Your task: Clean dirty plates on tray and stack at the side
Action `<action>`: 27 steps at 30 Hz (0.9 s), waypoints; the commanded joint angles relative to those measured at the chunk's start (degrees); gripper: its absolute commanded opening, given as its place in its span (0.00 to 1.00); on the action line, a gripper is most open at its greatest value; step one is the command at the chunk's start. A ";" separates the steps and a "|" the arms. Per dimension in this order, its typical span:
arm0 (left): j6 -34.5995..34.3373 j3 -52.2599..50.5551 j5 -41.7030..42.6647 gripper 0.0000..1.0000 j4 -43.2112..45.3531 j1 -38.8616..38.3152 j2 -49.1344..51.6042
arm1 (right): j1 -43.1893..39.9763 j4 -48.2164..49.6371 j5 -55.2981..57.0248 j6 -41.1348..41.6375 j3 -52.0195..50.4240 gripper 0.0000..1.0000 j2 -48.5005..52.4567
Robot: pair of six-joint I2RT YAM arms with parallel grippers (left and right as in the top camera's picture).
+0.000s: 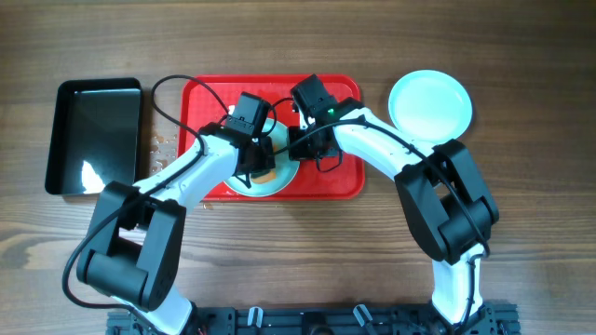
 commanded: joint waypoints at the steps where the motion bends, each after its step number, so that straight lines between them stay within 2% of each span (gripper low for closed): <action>1: -0.96 -0.59 -13.99 0.04 -3.96 0.09 1.22 | -0.44 -1.29 4.24 -0.15 -1.25 0.04 3.13; 7: -0.76 -0.35 -39.26 0.04 -6.36 0.09 -1.40 | -0.44 -1.27 4.24 -0.11 -1.25 0.04 3.13; 10: -0.79 -0.13 -43.98 0.04 -6.36 0.09 -3.72 | -0.44 -1.25 4.26 0.00 -1.25 0.04 3.13; 14: -1.14 0.09 -43.52 0.04 -6.27 0.09 -8.28 | -0.46 -1.27 4.20 1.60 -0.98 0.05 3.06; 18: -1.25 0.13 -37.64 0.04 -6.19 0.50 -15.34 | -0.70 -2.32 1.64 1.53 1.29 0.04 2.38; 21: -1.22 0.13 -30.16 0.04 -6.05 2.40 -21.03 | -0.92 -4.76 1.64 -0.07 4.74 0.04 1.33; 27: 0.33 0.13 -3.80 0.04 -6.64 12.70 -27.04 | -1.36 -15.23 11.02 -5.27 15.96 0.04 -1.66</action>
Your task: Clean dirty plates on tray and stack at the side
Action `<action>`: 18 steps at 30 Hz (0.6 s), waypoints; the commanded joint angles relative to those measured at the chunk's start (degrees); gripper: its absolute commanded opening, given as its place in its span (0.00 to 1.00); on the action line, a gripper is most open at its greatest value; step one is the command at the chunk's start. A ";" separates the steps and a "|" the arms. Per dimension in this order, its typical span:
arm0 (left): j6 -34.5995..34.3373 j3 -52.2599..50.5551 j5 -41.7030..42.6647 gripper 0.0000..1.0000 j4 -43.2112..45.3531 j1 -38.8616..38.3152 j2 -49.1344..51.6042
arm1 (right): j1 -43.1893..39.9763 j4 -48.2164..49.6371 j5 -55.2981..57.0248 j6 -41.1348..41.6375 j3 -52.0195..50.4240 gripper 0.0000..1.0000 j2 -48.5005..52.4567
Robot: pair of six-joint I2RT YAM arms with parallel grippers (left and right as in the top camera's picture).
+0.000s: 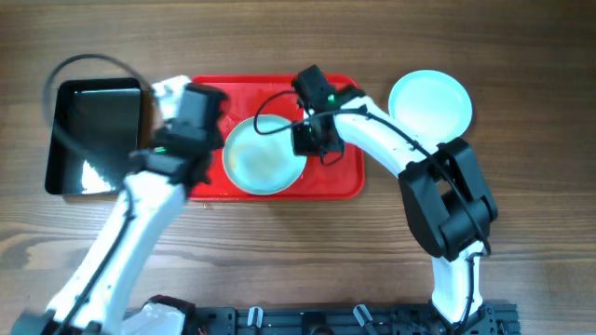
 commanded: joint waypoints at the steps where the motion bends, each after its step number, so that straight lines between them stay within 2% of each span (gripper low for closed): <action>1: 1.86 -0.04 24.17 0.04 -0.96 7.67 -1.77 | -0.50 -5.53 10.95 -6.14 10.78 0.04 -2.89; 4: 2.73 -0.04 29.38 0.04 -2.45 10.08 -0.94 | -0.15 -10.27 17.42 -10.32 16.85 0.04 -3.91; 9: 2.97 -0.07 30.36 0.04 -3.45 10.43 1.33 | 2.01 -16.85 31.56 -22.23 25.49 0.04 -6.01; 13: 4.09 -0.07 30.67 0.04 -3.45 10.43 4.02 | 6.86 -17.40 52.17 -26.91 26.10 0.04 -8.20; 18: 4.02 -0.07 30.67 0.04 -3.82 10.43 7.23 | 12.76 -17.14 67.43 -30.58 26.10 0.04 -8.59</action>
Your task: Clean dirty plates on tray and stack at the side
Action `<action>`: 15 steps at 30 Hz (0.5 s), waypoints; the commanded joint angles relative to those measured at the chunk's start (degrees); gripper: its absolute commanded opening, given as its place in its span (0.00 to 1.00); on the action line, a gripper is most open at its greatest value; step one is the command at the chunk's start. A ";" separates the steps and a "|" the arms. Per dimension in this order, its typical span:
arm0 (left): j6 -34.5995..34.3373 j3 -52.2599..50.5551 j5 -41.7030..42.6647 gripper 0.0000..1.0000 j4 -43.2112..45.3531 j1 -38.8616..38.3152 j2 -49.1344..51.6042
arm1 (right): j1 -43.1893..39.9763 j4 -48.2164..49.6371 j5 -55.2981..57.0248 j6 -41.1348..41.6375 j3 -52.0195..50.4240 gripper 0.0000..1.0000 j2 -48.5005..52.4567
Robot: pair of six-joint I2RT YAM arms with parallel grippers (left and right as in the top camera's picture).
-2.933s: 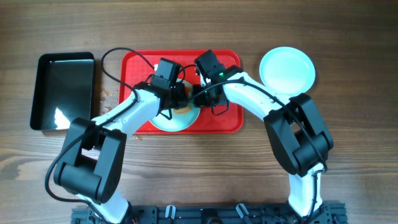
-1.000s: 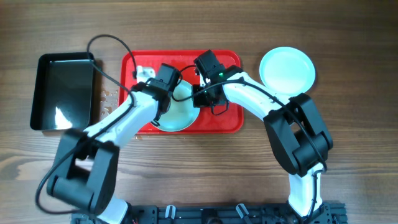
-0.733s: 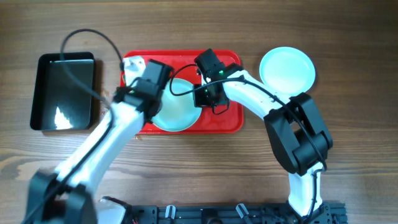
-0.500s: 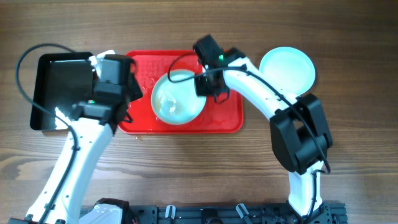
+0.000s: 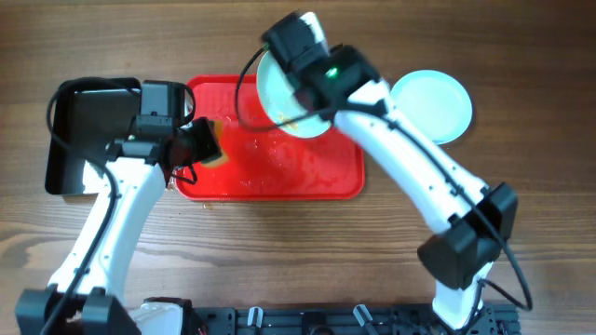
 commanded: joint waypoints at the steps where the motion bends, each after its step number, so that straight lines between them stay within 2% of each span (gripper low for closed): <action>1: 1.36 -0.04 1.60 0.04 -0.31 0.24 2.67 | 4.59 0.22 19.74 -5.01 1.14 0.04 -0.90; 4: 1.36 -0.04 1.60 0.04 -0.57 0.24 3.54 | 7.41 1.20 26.12 -8.17 1.14 0.04 -0.90; 8: 1.36 -0.04 1.60 0.04 -0.59 0.24 3.74 | 10.82 6.05 40.19 -11.76 1.14 0.04 -0.90; 15: 1.36 -0.04 1.62 0.04 -0.66 0.24 3.74 | 12.55 12.00 43.78 -16.90 1.14 0.04 -0.90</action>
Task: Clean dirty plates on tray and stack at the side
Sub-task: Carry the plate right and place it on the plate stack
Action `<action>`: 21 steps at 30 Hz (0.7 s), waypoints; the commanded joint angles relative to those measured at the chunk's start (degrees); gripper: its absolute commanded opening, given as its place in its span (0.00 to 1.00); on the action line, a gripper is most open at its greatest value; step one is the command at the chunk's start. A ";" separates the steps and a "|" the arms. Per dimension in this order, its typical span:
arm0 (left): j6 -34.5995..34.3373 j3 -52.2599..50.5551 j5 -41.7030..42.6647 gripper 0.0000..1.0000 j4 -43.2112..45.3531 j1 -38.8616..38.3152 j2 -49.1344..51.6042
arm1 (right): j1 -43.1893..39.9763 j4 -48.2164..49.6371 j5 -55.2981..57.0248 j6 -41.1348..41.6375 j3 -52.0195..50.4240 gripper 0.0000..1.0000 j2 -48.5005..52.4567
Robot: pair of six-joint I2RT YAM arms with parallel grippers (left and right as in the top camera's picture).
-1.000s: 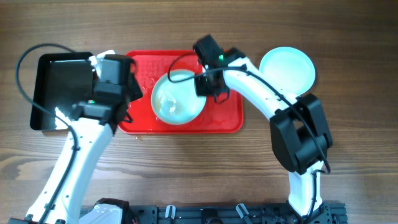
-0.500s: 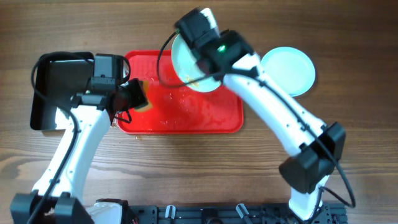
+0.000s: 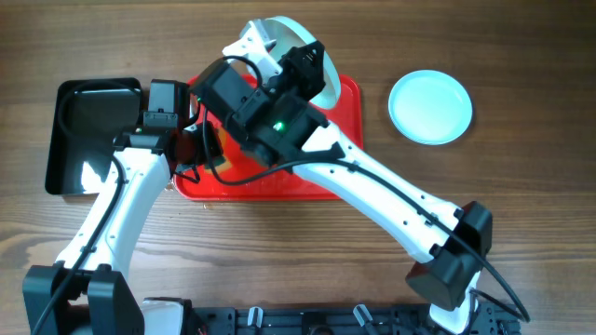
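Observation:
My right gripper (image 3: 305, 63) is raised high over the red tray (image 3: 346, 98) and is shut on the rim of a pale plate (image 3: 284, 39). The plate is tipped steeply, nearly on edge, above the tray's back edge. The right arm covers most of the tray. At the tray's left edge my left gripper (image 3: 203, 149) is shut on an orange-yellow sponge (image 3: 216, 151). A clean pale-green plate (image 3: 430, 107) lies flat on the table, right of the tray.
A black rectangular bin (image 3: 88, 130) stands left of the tray, close to the left arm. A few crumbs lie on the wood (image 3: 521, 186) between the bin and the tray.
The right arm has come up closer to the camera and shifted left. Its plate is now tipped nearly on edge. The left gripper and sponge stay at the tray's left edge.
Both grippers were at the plate in the tray, the left holding the sponge on it. Then the left arm was near the bin, with the plate bare and the right gripper at its rim. Then the right gripper held the plate above the tray, and now holds it higher, tilted.

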 commanded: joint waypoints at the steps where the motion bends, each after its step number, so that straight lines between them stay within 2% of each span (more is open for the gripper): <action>1: 0.94 -0.04 0.70 0.04 0.02 0.24 0.24 | 0.50 1.09 6.10 -3.19 1.14 0.04 -0.85; 5: 0.94 -0.04 0.68 0.04 0.02 0.24 0.24 | 0.42 -0.68 1.20 1.44 0.90 0.04 -0.85; 10: 0.94 -0.04 0.68 0.04 -0.24 0.24 0.24 | -3.37 -12.59 -23.52 19.54 0.90 0.04 -0.85; 12: 0.94 -0.04 0.70 0.04 -0.28 0.24 0.24 | -8.44 -15.63 -35.50 27.26 0.90 0.04 -0.85; 15: 0.96 -0.04 0.68 0.04 -0.24 0.26 0.24 | -17.07 -17.31 -50.58 31.74 0.90 0.04 -0.85; 21: 0.96 -0.04 0.68 0.04 -0.46 0.24 0.24 | -39.98 -19.12 -83.14 32.94 0.17 0.04 -0.83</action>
